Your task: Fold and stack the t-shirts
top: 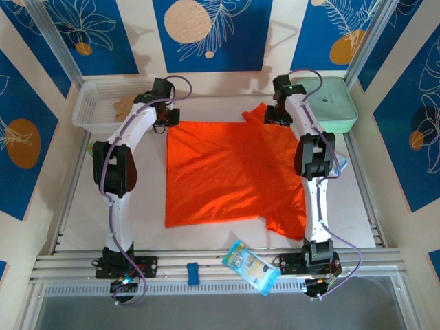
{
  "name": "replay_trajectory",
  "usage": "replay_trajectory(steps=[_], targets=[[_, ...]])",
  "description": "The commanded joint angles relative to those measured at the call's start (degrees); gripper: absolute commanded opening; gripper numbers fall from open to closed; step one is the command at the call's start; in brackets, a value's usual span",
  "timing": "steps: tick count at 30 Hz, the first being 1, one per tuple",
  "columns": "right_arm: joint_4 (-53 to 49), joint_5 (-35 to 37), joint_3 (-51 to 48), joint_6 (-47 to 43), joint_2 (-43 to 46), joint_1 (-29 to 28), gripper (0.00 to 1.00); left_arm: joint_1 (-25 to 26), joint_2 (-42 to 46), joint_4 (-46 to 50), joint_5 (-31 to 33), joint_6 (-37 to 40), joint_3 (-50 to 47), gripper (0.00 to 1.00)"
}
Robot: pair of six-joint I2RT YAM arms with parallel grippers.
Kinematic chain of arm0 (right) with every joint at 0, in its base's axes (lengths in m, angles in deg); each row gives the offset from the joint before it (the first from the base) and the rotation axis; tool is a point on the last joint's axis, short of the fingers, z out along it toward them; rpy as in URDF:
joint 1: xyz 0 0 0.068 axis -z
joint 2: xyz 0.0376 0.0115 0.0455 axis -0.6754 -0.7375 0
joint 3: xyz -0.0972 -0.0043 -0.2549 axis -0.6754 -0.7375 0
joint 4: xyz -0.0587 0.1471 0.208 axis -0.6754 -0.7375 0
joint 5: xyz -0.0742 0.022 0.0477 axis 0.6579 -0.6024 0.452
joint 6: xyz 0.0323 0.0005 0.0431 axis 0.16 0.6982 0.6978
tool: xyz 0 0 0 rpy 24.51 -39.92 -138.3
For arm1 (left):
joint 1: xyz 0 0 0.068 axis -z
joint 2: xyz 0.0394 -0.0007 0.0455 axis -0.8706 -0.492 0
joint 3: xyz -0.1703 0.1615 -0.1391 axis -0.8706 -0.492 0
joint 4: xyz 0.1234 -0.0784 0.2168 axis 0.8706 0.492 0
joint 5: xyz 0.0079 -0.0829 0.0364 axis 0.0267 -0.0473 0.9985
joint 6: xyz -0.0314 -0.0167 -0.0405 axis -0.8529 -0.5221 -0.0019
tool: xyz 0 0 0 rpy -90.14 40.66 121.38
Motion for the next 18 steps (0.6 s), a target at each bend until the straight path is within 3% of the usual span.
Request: replay_trajectory(steps=[1, 12, 15, 18], targets=[[-0.54, 5.19, 3.28, -4.61, -3.06, 0.47, 0.54, 0.26, -1.74, 1.26, 2.37, -0.32, 2.59, 0.0], [-2.59, 3.1, 6.49, -5.61, -10.09, 0.95, 0.44, 0.18, -6.51, 3.41, 3.99, 0.81, 8.0, 0.0], [-3.4, 2.26, 6.45, -5.26, -11.16, 0.94, 0.32, 0.22, -7.11, 3.59, 3.81, 0.84, 8.57, 0.0], [-4.5, 1.83, 6.16, -4.82, -11.44, 0.88, 0.1, 0.19, -7.29, 3.66, 3.92, 0.81, 8.54, 0.0]])
